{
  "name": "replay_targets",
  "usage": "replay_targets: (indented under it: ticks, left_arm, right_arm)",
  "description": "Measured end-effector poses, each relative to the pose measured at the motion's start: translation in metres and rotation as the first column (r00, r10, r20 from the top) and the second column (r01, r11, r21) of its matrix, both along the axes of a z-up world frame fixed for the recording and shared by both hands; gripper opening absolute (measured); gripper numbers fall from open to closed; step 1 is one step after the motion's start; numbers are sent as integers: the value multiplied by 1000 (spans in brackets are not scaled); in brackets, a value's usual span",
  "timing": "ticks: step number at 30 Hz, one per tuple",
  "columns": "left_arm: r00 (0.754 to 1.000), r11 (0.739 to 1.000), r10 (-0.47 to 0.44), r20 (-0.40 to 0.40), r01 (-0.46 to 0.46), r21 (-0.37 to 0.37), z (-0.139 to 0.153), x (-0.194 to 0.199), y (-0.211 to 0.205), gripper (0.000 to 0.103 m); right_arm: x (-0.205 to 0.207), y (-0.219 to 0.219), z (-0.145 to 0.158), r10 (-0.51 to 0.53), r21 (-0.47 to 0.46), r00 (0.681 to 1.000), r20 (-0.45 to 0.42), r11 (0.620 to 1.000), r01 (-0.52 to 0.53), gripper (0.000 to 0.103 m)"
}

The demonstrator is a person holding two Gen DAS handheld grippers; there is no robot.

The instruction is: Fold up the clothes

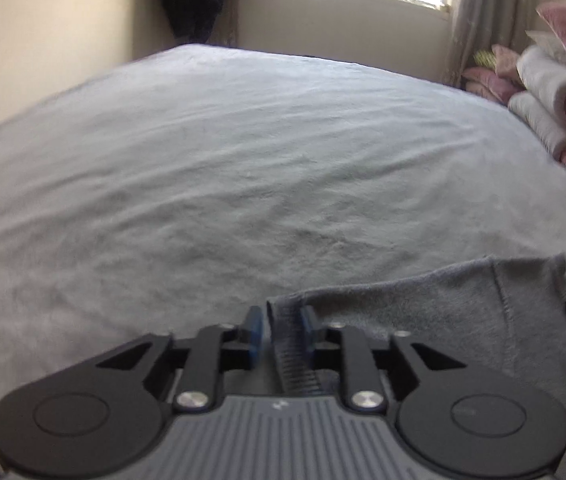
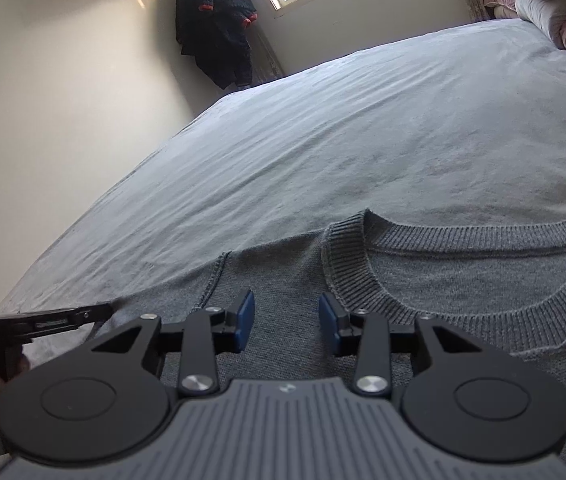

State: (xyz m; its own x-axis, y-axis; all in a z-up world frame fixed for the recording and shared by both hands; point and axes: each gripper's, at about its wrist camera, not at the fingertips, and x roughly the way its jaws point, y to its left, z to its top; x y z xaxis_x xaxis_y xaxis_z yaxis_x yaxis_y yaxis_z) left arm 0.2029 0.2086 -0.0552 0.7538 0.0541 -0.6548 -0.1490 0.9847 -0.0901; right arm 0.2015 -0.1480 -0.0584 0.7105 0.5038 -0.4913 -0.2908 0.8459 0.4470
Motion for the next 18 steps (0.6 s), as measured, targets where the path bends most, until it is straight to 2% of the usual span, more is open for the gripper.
replay_targets:
  ticks: [3,6,8,10,14,18]
  left_arm:
    - [998,999,-33,44,34,-25,9,-29,-6,28]
    - [989,988,-133,58,137,-75,6,-49,-19,27]
    - [980,976,-195,47,198,-93,-3,-60,-29,27]
    - [977,976,-212,20,212,-38,-16,-70,-37,27]
    - [977,977,-210,41,208,50,-23,-94,-37,27]
    - [981,981,-191,32,190,41,-16,-106,-28,28]
  right_arm:
    - [-1,4,0,4,-28,1000,10,1000,-4,38]
    - [-1,12,0,10,-83,1000,25,997,-8,34]
    - [-1,19,-2,-7,-143,999,34,990,12,27]
    - [2,27,-4,-20,-206,999,49,978,30,23]
    - [26,44,-2,-34,-307,998,61,950,52,21]
    - [59,50,0,-56,-352,997,54,933,72,18]
